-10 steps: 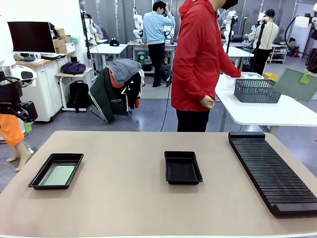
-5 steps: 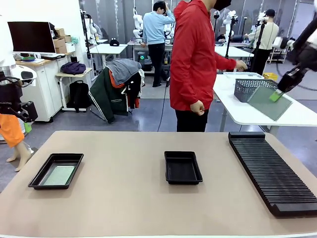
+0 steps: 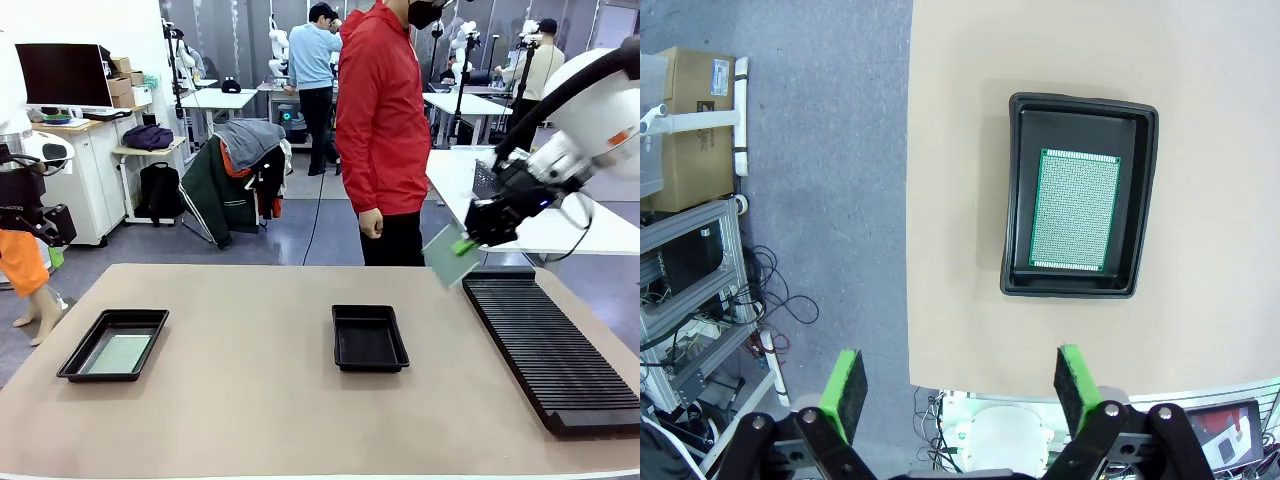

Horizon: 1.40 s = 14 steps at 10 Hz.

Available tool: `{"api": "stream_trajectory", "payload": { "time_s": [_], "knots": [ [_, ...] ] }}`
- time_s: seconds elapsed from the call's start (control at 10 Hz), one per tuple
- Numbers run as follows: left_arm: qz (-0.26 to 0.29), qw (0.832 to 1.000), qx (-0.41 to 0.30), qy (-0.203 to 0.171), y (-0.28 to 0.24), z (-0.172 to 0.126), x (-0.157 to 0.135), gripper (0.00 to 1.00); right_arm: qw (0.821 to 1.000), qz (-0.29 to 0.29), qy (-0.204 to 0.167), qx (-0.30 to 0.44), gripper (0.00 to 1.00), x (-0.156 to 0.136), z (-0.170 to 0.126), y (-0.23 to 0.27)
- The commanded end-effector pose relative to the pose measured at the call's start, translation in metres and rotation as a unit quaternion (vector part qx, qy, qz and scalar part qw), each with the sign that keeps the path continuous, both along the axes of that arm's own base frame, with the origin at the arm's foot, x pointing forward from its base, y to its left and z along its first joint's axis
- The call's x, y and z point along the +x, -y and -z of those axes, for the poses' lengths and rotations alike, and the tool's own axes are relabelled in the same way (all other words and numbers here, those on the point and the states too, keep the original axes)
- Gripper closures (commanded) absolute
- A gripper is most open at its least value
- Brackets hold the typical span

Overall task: Inspect and transfer BCBs to ESD trays.
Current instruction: Pick up the Blank PCB from the PCB Rack and place it in the right ESD tray.

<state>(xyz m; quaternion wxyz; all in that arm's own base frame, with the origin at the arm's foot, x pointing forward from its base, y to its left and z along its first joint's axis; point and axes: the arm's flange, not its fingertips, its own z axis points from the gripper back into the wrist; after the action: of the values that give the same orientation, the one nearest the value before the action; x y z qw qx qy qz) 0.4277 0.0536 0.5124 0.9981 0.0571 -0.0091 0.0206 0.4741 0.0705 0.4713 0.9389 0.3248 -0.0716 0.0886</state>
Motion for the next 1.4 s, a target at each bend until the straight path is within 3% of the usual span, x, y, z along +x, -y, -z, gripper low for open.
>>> {"api": "stream_trajectory", "payload": {
  "time_s": [0.0,0.3,0.9,1.3],
  "knots": [
    [-0.001,1.0,0.002,-0.001,0.0,0.001,-0.001,0.0,0.998,0.047,-0.016,0.044,0.98,0.0,0.029,-0.033],
    [-0.001,1.0,0.002,-0.001,0.0,0.001,-0.001,0.0,0.991,0.081,-0.057,0.092,0.98,0.0,0.085,-0.07],
    [-0.001,1.0,0.002,-0.001,0.0,0.001,-0.001,0.0,0.983,0.081,-0.057,0.152,0.98,-0.008,0.17,-0.097],
    [-0.001,1.0,0.002,-0.001,0.0,0.001,-0.001,0.0,0.981,0.101,-0.054,0.158,0.98,-0.021,0.201,-0.101]
  ]
}}
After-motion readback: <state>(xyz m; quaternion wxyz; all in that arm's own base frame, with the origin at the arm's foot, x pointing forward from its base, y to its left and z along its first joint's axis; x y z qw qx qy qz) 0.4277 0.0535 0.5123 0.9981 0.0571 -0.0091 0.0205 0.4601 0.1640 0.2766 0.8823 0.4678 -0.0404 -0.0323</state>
